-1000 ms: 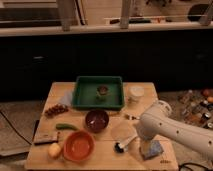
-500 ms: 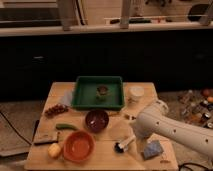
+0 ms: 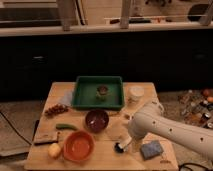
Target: Place brush in purple bowl
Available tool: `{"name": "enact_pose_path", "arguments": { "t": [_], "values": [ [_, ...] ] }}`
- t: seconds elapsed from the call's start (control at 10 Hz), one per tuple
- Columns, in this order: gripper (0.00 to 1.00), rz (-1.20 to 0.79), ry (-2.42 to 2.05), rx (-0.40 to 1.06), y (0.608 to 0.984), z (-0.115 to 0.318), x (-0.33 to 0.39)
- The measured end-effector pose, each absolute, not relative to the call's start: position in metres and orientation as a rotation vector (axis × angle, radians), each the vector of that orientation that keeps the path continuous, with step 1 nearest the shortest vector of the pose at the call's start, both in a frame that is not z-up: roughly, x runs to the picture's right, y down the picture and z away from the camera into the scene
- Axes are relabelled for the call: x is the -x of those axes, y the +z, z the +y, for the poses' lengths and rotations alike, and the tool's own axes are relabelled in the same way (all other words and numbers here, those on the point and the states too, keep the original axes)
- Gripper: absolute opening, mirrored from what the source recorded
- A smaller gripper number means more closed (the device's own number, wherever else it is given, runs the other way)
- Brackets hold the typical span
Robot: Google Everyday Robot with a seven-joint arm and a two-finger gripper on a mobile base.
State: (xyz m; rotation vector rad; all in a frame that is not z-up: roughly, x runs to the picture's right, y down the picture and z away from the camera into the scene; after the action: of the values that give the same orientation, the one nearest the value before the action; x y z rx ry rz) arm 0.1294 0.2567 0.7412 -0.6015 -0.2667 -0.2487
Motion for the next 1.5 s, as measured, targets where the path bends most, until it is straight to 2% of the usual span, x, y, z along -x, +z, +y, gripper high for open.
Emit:
{"name": "enact_pose_path", "arguments": {
  "t": [1.5],
  "values": [
    [0.8, -0.335, -0.263, 0.625, 0.821, 0.259, -0.149]
  ]
}}
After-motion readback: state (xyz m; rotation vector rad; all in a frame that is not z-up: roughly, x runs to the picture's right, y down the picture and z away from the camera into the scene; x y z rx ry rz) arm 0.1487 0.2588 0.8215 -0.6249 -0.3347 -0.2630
